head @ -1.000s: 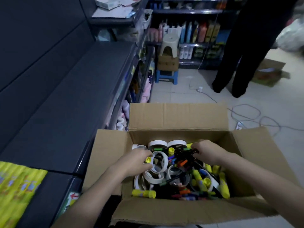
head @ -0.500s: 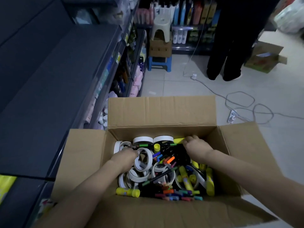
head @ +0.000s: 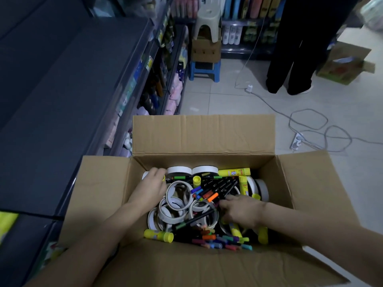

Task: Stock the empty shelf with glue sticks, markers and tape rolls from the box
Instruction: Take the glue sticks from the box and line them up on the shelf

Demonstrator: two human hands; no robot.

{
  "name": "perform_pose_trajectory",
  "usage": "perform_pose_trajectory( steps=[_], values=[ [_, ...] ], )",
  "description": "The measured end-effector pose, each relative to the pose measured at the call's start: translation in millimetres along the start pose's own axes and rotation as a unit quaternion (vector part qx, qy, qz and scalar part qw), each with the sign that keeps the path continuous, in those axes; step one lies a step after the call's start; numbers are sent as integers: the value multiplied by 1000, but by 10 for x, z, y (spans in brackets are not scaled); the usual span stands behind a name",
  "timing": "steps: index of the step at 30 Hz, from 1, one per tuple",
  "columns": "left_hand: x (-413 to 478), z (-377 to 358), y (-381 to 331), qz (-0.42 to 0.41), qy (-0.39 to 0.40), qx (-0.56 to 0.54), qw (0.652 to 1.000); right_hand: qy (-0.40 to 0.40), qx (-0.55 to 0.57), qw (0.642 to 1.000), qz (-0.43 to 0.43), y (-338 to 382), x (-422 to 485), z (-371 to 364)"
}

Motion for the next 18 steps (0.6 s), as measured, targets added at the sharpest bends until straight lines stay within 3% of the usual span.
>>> perform_pose_trajectory(
  steps=[5,8,11,13,16,18],
  values=[
    [-111,80,-63,-22,-7,-83,996,-43,-26,999,19,22,-73,96],
    [-184,-146,-81,-24,111,-55,992,-42,1,999,11,-4,-130,128],
    [-304,-468,-54,-9,254,22,967,-20,4,1000,-10,-42,-140,66],
    [-310,-560,-26,2,282,38,959,28,12,999,-26,-36,-119,-20],
    [-275,-579,89,68,265,-84,958,84,-27,996,-35,67,-74,-81],
    [-305,-704,145,105,285,-179,936,88,-62,993,-45,109,-26,-93]
  ],
)
Point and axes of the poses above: each hand's wrist, its own x-axis towards the middle knuckle, its own z-axis out of the back of the hand, y = z × x, the point moved 9 cm from there along x, towards the middle knuckle, and after that the axes turned 12 degrees about y, right-handed, at the moved point
